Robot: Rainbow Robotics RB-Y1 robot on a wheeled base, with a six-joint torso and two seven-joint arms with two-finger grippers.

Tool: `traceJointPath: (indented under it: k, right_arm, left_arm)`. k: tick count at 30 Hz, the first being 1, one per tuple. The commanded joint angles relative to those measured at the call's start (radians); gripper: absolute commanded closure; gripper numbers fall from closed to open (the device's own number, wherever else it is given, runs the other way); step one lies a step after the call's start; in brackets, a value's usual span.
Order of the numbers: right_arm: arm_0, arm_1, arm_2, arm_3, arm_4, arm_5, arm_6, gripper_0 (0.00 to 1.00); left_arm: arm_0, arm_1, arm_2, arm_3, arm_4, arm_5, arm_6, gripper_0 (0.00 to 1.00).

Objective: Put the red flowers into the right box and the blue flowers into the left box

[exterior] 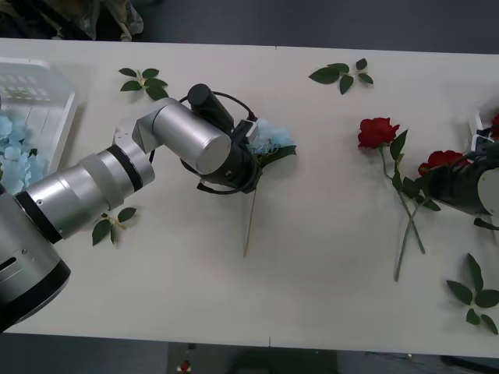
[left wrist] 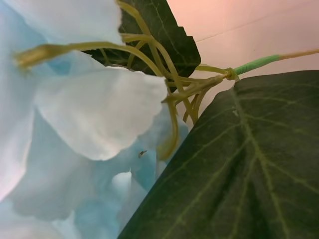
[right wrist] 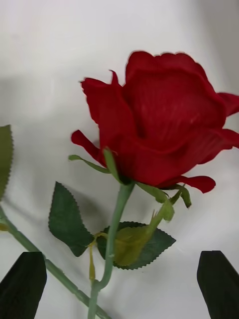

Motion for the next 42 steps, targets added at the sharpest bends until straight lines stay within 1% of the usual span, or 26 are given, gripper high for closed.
traceJointPath:
  k: [1, 7, 13, 15, 16, 17, 18, 20, 22, 23, 24, 25, 26, 27, 28, 29, 31, 32, 34, 39, 42]
  right_arm:
    - [-0.013, 0.028, -0.007, 0.017, 0.004, -0.015, -0.041, 0.11]
    - [-0.031, 0.028, 0.041, 0.069, 0.033, -0.054, -0.047, 0.11]
    - [-0.039, 0.040, 0.047, 0.083, 0.050, -0.070, -0.058, 0.11]
    - [-0.046, 0.045, 0.049, 0.100, 0.048, -0.074, -0.058, 0.15]
    - [-0.054, 0.046, 0.052, 0.109, 0.047, -0.077, -0.058, 0.25]
    - [-0.059, 0.046, 0.055, 0.113, 0.047, -0.077, -0.058, 0.36]
    - [-0.059, 0.046, 0.055, 0.113, 0.047, -0.077, -0.060, 0.42]
    - [-0.062, 0.046, 0.053, 0.113, 0.047, -0.077, -0.064, 0.59]
    - [-0.062, 0.046, 0.055, 0.113, 0.047, -0.077, -0.067, 0.72]
    - [-0.062, 0.046, 0.053, 0.113, 0.050, -0.077, -0.069, 0.77]
    - [-0.062, 0.046, 0.053, 0.113, 0.048, -0.077, -0.069, 0.80]
    - [-0.062, 0.046, 0.055, 0.113, 0.048, -0.077, -0.069, 0.86]
    - [-0.062, 0.046, 0.053, 0.113, 0.048, -0.077, -0.071, 0.91]
    - [-0.062, 0.046, 0.053, 0.113, 0.048, -0.078, -0.072, 0.98]
    - [-0.062, 0.048, 0.053, 0.113, 0.048, -0.077, -0.074, 1.00]
    - [-0.062, 0.046, 0.055, 0.113, 0.048, -0.077, -0.072, 1.00]
    - [-0.063, 0.046, 0.055, 0.113, 0.048, -0.077, -0.074, 1.00]
    - [-0.065, 0.046, 0.053, 0.113, 0.048, -0.078, -0.075, 1.00]
    - [-0.066, 0.046, 0.055, 0.113, 0.048, -0.077, -0.075, 1.00]
    - [-0.085, 0.042, 0.053, 0.110, 0.039, -0.075, -0.071, 1.00]
    - [-0.106, 0.033, 0.055, 0.087, 0.030, -0.049, -0.071, 1.00]
  left_arm:
    - [-0.003, -0.008, 0.009, -0.006, -0.013, -0.004, 0.047, 1.00]
    - [-0.005, 0.047, 0.014, -0.041, -0.019, -0.004, 0.041, 1.00]
    - [-0.003, 0.141, 0.014, -0.157, -0.001, 0.019, 0.043, 1.00]
    - [-0.003, 0.168, 0.015, -0.193, 0.002, 0.030, 0.046, 1.00]
    - [-0.003, 0.187, 0.015, -0.215, 0.007, 0.038, 0.047, 1.00]
    - [-0.005, 0.210, 0.018, -0.239, 0.010, 0.051, 0.049, 1.00]
    - [-0.005, 0.219, 0.021, -0.250, 0.012, 0.056, 0.049, 1.00]
    - [-0.005, 0.251, 0.026, -0.291, 0.019, 0.070, 0.049, 1.00]
    - [-0.003, 0.279, 0.026, -0.325, 0.021, 0.071, 0.047, 1.00]
    - [-0.003, 0.286, 0.026, -0.334, 0.021, 0.073, 0.046, 0.99]
    - [-0.003, 0.288, 0.027, -0.336, 0.021, 0.073, 0.044, 0.92]
    - [-0.003, 0.288, 0.026, -0.338, 0.021, 0.073, 0.044, 0.67]
    - [-0.003, 0.288, 0.026, -0.338, 0.024, 0.073, 0.043, 0.55]
    - [-0.003, 0.285, 0.026, -0.338, 0.025, 0.073, 0.043, 0.44]
    - [-0.003, 0.276, 0.026, -0.338, 0.030, 0.073, 0.044, 0.33]
    - [-0.003, 0.269, 0.026, -0.338, 0.033, 0.073, 0.046, 0.25]
    - [-0.003, 0.253, 0.026, -0.338, 0.033, 0.073, 0.046, 0.13]
    - [-0.003, 0.250, 0.026, -0.338, 0.035, 0.073, 0.046, 0.10]
    - [-0.003, 0.237, 0.026, -0.338, 0.035, 0.073, 0.041, 0.00]
    - [0.013, 0.203, 0.024, -0.338, 0.032, 0.074, 0.037, 0.00]
    - [0.024, 0.197, 0.014, -0.338, 0.022, 0.074, 0.030, 0.00]
